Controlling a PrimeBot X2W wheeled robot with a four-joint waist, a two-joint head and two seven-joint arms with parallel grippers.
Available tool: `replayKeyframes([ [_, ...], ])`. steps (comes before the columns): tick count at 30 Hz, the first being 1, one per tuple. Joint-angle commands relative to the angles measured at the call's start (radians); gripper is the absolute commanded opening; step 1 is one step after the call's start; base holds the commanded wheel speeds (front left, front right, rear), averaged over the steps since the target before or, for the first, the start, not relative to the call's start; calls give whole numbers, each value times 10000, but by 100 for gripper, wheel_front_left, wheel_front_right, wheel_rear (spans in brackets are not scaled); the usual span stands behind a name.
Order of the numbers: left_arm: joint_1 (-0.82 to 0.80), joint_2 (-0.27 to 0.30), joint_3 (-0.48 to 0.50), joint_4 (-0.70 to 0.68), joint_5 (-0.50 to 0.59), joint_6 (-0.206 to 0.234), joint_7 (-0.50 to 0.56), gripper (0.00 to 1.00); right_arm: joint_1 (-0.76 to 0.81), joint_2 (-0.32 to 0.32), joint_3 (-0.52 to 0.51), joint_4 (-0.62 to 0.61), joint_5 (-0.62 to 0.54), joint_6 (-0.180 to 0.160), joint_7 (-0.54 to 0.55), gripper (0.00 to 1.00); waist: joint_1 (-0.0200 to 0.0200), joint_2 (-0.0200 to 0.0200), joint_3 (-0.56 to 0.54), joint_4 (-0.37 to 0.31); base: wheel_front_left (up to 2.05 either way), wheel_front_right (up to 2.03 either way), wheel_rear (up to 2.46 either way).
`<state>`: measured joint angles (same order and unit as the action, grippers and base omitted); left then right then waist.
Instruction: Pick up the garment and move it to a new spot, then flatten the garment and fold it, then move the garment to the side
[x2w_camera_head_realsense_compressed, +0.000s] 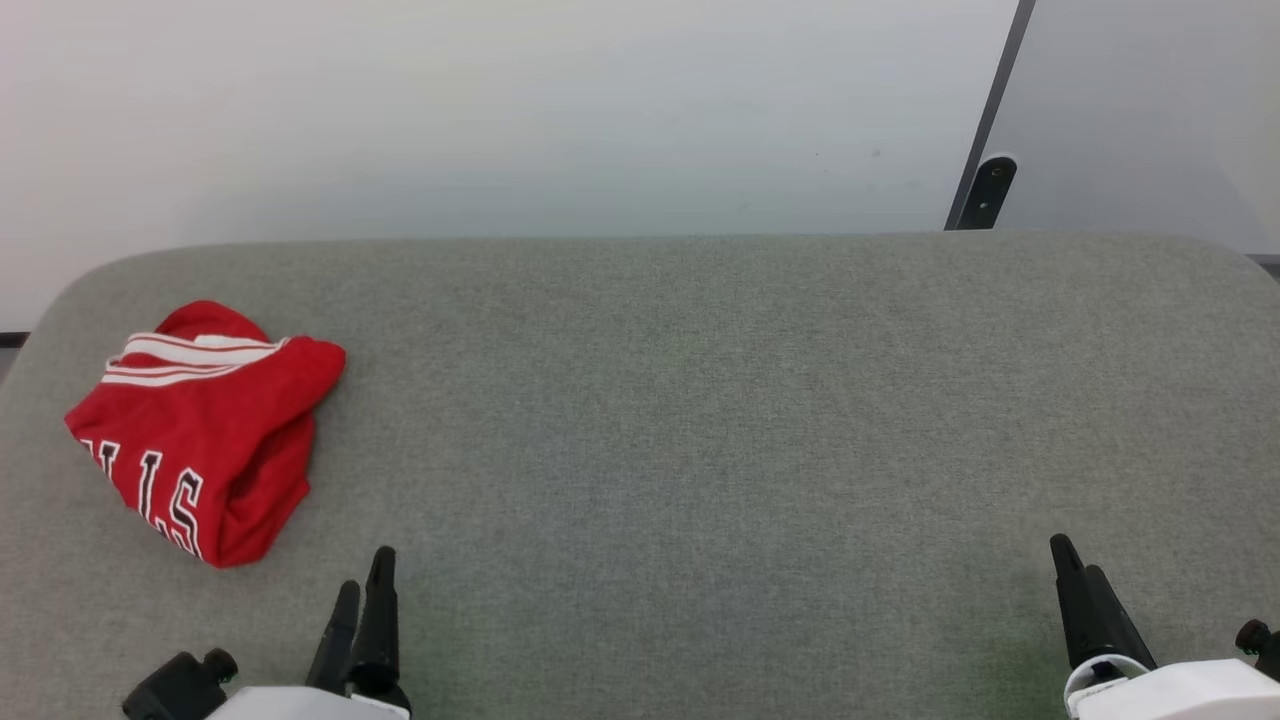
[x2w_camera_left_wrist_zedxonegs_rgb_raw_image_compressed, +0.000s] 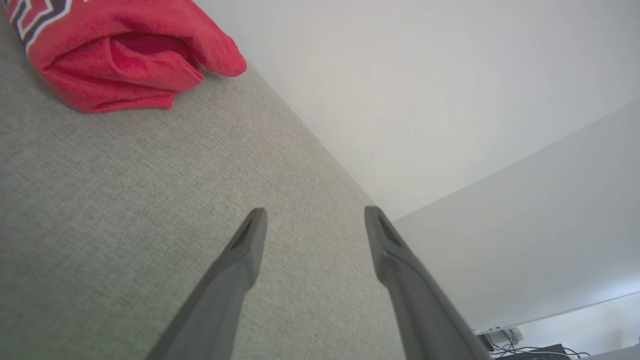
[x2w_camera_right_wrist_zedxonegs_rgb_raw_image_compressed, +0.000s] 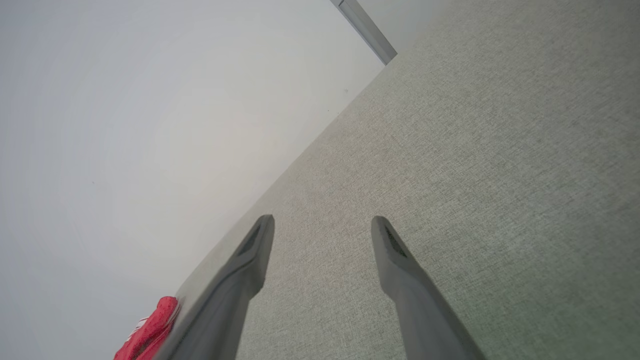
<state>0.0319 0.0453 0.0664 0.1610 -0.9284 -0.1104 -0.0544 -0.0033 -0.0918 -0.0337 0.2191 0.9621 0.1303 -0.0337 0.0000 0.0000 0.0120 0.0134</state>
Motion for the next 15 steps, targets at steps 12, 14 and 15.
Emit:
replayKeyframes([
  [12,259,44,-202,-518,2064,150,-457,100,239,-38,-22,-411,-2288,8,-277,100,0,0,2,32,0,0,0],
  [14,292,46,-226,-564,2336,169,-522,100,280,-33,-32,-451,-2552,8,-308,100,0,0,-1,40,0,0,0],
  [15,316,46,-235,-584,2463,176,-552,100,290,-29,-35,-466,-2688,8,-324,100,0,0,-5,43,0,0,0],
])
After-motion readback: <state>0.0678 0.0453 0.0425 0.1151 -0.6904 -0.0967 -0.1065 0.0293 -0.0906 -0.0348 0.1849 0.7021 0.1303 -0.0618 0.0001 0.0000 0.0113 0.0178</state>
